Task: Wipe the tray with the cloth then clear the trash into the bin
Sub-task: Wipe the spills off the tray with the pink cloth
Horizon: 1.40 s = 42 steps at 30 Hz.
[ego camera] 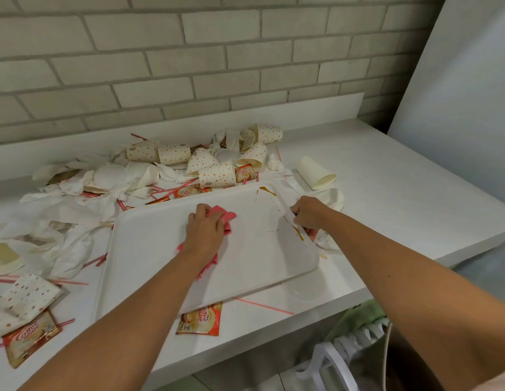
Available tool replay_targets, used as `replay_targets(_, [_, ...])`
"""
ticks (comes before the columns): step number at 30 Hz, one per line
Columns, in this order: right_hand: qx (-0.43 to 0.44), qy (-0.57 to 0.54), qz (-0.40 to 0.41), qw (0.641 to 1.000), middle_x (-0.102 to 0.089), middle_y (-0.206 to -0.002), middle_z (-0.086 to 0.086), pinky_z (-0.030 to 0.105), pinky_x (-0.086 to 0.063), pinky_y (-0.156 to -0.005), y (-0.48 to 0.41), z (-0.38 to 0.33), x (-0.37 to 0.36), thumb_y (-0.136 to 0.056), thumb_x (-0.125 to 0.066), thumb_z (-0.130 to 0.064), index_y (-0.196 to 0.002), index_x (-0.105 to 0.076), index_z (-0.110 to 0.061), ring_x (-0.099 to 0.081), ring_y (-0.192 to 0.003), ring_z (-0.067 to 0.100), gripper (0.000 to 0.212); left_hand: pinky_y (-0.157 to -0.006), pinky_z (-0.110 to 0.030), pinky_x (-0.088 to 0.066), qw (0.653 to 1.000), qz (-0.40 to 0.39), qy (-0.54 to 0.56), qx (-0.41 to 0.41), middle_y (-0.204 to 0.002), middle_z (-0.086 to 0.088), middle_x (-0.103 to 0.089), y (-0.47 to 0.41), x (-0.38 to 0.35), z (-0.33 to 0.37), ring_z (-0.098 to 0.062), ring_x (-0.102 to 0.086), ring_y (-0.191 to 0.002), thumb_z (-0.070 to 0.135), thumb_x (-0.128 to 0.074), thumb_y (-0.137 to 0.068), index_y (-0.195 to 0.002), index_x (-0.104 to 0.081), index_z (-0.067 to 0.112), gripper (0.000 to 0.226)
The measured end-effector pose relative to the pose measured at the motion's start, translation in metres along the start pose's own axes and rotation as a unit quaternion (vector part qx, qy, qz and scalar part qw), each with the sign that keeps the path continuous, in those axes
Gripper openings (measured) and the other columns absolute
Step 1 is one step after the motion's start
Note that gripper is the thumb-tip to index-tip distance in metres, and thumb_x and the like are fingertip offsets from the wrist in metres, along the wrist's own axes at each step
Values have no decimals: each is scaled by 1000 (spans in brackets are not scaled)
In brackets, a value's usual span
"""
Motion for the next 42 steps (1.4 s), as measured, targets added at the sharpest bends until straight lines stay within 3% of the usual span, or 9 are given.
replay_targets(5, [-22, 8, -5, 1000, -52, -62, 8, 23, -47, -52, -1, 1, -1, -88, -35, 2, -97, -62, -1, -61, -46, 24, 29, -104, -37, -36, 997, -34, -67, -23, -136, -8, -35, 0, -22, 43, -28, -37, -118, 27, -34, -100, -134, -50, 23, 37])
replay_targets(14, [-10, 1, -1, 1000, -59, -77, 16, 24, -49, -35, -1, 3, 4, -84, -36, 7, -90, -62, -4, -53, -29, 18, 28, -102, -30, -32, 970, -131, 13, -205, -134, -1, -40, 38, -19, 61, -20, -40, -116, 27, -43, -98, -129, -55, 29, 34])
replay_targets(22, [-16, -16, -2, 1000, -52, -69, 12, 25, -49, -40, 0, 7, 3, -87, -38, 7, -88, -60, -4, -50, -24, 14, 25, -102, -38, -39, 998, -35, -25, -45, -130, -9, -41, -11, -8, 20, -27, -42, -115, 21, -41, -98, -131, -55, 25, 36])
replay_targets(25, [-10, -5, 4, 1000, -51, -74, 14, 27, -48, -42, 0, 5, 3, -88, -38, 6, -67, -48, -8, -54, -39, 22, 28, -98, -37, -38, 998, -28, -56, -13, -133, -9, -39, -23, -15, 26, -29, -41, -115, 25, -35, -100, -133, -51, 23, 37])
replay_targets(33, [-31, -24, 2, 999, -46, -59, 9, 26, -45, -47, 0, 5, 3, -87, -38, 4, -62, -40, -10, -52, -43, 23, 29, -101, -36, -38, 984, -85, -143, -65, -143, -6, -31, -23, -45, 75, -28, -37, -120, 29, -30, -101, -141, -38, 25, 40])
replay_targets(35, [-43, -37, -9, 998, -45, -61, 7, 22, -41, -44, 2, 5, 2, -89, -39, 2, -74, -53, -6, -57, -55, 26, 22, -101, -36, -36, 982, -95, -125, -100, -143, -5, -31, -12, -51, 88, -28, -36, -120, 28, -30, -101, -140, -39, 27, 40])
replay_targets(38, [-43, -51, -14, 998, -55, -70, 7, 18, -48, -37, 3, 6, 3, -90, -46, 0, -113, -60, 0, -61, -60, 24, 27, -101, -34, -33, 976, -116, -90, -162, -142, -1, -32, 8, -54, 105, -25, -35, -119, 27, -31, -101, -138, -42, 30, 39])
replay_targets(41, [-54, -106, -14, 993, -65, -98, 18, 35, -58, -75, 5, 9, 3, -93, -36, 1, -121, -58, 2, -66, -88, 37, 35, -98, -31, -32, 959, -154, -49, -232, -139, 2, -34, 28, -49, 108, -22, -36, -115, 27, -35, -100, -135, -48, 32, 37])
replay_targets(42, [-57, -114, -20, 992, -65, -101, 22, 38, -57, -73, 4, 11, 1, -93, -34, 2, -121, -58, 1, -66, -85, 38, 37, -97, -31, -32, 954, -167, -41, -247, -138, 3, -36, 31, -46, 104, -21, -38, -114, 26, -37, -99, -133, -50, 33, 36])
Point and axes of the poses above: each hand's wrist, its own y-axis away from the middle knuckle, its own x-axis out of the back of the hand, z = x × y, the point moved 8 cm from there along -y, towards the middle knuckle
